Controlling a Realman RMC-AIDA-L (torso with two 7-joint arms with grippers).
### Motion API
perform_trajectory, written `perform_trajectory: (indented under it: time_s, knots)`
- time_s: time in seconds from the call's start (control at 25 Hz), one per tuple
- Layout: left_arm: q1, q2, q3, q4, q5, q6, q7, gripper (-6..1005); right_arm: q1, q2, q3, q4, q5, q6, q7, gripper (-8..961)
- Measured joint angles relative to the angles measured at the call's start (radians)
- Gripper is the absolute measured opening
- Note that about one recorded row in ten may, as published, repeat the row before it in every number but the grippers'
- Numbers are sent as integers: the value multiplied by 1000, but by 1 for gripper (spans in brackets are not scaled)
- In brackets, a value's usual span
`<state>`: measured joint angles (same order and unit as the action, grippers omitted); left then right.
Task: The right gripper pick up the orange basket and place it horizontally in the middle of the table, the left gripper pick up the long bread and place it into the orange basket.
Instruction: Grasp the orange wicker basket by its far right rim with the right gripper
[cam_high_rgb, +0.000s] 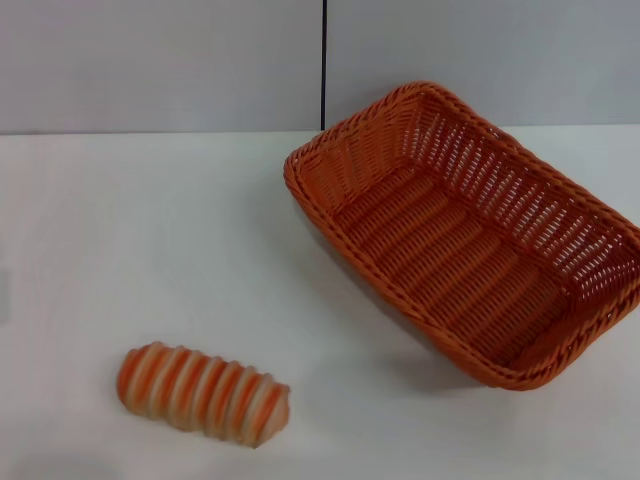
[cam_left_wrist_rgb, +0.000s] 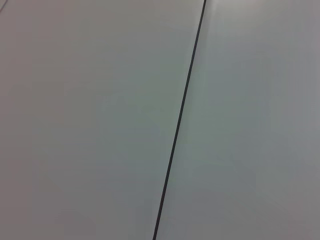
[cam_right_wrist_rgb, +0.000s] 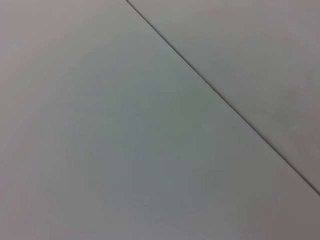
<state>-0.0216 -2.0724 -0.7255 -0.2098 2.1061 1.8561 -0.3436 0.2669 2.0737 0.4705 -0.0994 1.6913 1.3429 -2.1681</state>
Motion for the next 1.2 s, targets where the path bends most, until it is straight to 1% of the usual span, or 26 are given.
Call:
perform_trajectory:
  time_s: [0.16,0.32,0.64,0.8,0.88,0.92,1.04,1.12,1.2]
  knots:
    - [0,0,0,1,0,-1,0,595,5,0,2,0,1,-1,25,827]
    - [-4,0,0,1,1,-1,0,408,13,-1,4,0,3,-2,31,827]
    - [-13,0,0,-9,0,1,0,199,33,-4,5,-15,9,5,27,827]
    - [-22,0,0,-9,4,5,0,280,29,-4,-5,-19,12,20,52,826]
    - [-24,-1,0,-10,5,6,0,321,27,-5,-28,-34,1,33,59,826]
    - [-25,-1,0,-10,5,6,0,361,27,-5,-48,-48,-3,45,60,826]
    - [-29,-1,0,-10,6,2,0,481,26,-5,-128,-103,-6,90,68,826]
    - [-31,-1,1,-10,6,-1,0,559,27,-7,-202,-159,-7,125,84,826]
    - [-33,-1,5,-10,8,-1,0,635,28,-12,-286,-235,-7,148,127,826]
